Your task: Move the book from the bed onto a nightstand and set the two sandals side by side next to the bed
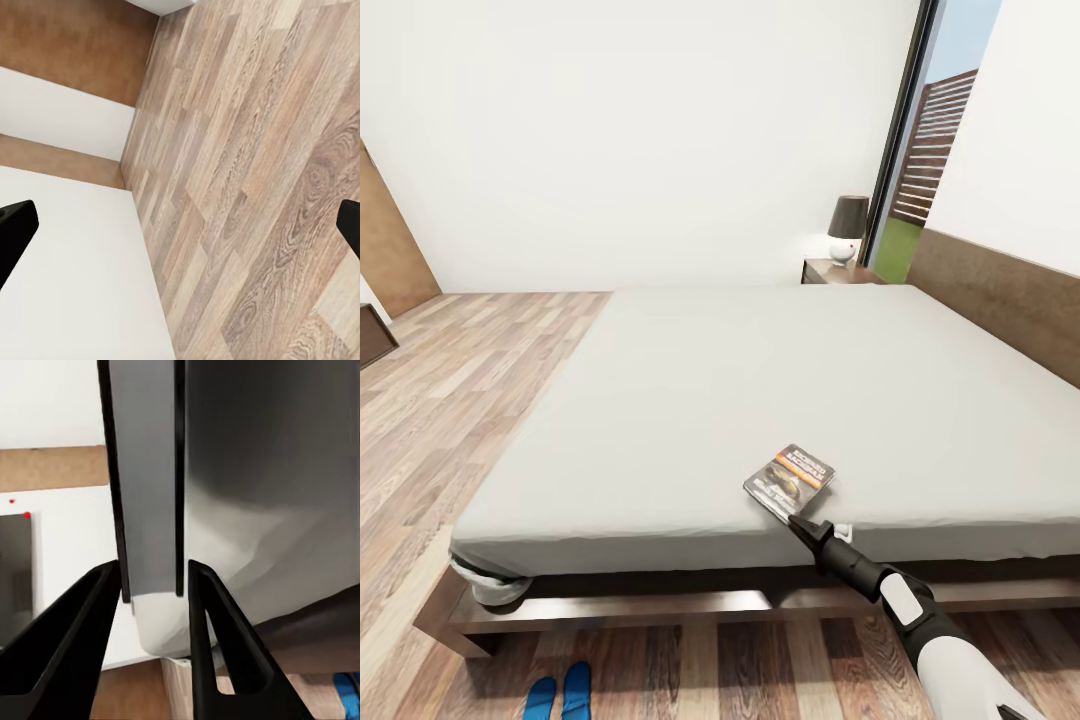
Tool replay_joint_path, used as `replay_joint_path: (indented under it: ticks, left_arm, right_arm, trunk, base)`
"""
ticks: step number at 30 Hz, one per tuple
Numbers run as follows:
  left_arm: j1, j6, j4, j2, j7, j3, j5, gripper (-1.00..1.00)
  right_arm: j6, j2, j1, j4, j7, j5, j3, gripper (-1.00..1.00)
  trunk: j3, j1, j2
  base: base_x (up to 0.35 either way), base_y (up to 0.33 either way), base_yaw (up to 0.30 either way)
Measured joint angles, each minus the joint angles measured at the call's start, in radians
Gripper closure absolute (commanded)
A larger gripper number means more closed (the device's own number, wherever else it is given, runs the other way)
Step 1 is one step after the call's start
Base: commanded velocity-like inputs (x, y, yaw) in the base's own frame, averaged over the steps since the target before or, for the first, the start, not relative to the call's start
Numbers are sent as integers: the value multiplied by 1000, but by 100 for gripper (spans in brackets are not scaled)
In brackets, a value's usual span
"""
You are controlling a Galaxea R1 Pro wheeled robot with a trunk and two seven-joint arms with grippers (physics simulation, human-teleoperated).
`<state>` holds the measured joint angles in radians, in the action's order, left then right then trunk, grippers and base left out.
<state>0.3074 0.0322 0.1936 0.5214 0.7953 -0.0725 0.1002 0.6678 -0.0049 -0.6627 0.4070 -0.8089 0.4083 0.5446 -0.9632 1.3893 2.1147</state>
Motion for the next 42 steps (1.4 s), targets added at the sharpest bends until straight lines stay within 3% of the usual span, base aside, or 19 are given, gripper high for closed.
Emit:
replay_joint_path:
  ticks: [42]
  left_arm:
    - [0,0,0,0,0,0,0,-100]
  right_arm:
    - [0,1,0,1,-16,2,-1,100]
  trunk:
    - [0,0,0]
  base:
    - [0,0,0]
